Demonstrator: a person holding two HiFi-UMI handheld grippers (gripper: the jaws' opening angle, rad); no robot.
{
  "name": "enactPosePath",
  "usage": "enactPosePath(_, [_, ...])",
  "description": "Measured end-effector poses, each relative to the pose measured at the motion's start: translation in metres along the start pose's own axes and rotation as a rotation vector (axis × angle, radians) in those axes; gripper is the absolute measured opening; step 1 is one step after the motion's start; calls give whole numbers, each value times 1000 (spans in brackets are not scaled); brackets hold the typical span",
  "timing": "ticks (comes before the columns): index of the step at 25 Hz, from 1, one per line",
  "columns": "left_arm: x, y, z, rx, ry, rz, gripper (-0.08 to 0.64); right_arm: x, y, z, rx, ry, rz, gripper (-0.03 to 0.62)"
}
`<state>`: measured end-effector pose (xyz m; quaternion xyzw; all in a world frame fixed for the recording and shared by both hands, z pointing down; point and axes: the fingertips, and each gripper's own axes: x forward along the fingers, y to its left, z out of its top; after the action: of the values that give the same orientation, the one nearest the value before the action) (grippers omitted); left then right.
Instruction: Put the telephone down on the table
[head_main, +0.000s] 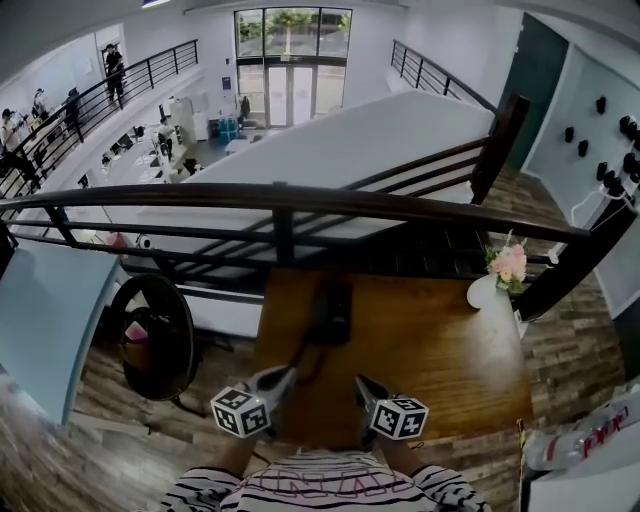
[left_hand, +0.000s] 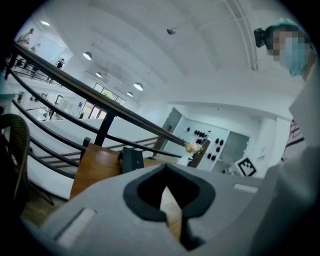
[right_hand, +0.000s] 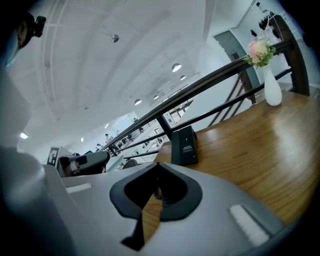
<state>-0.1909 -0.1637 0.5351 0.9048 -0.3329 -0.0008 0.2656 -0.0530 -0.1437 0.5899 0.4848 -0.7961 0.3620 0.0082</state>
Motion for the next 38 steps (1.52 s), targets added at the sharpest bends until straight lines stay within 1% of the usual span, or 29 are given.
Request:
enactPosePath(7, [-19, -12, -3, 13, 17, -10, 3, -14, 17, -7, -31, 22, 2, 0])
enactPosePath(16, [-29, -16, -8, 34, 12, 17, 3, -24, 26, -16, -65, 37, 4, 0])
enactPosePath(25, [-31, -18, -19, 16, 19, 26, 3, -25, 29, -21, -68, 31, 5, 0])
enactPosePath(32, [-29, -18, -25, -1, 29, 39, 2, -27, 24, -24, -61, 34, 0, 0])
enactPosePath(38, [-22, -16, -28, -16, 24, 32, 2, -26, 17, -26, -47, 37, -7, 0])
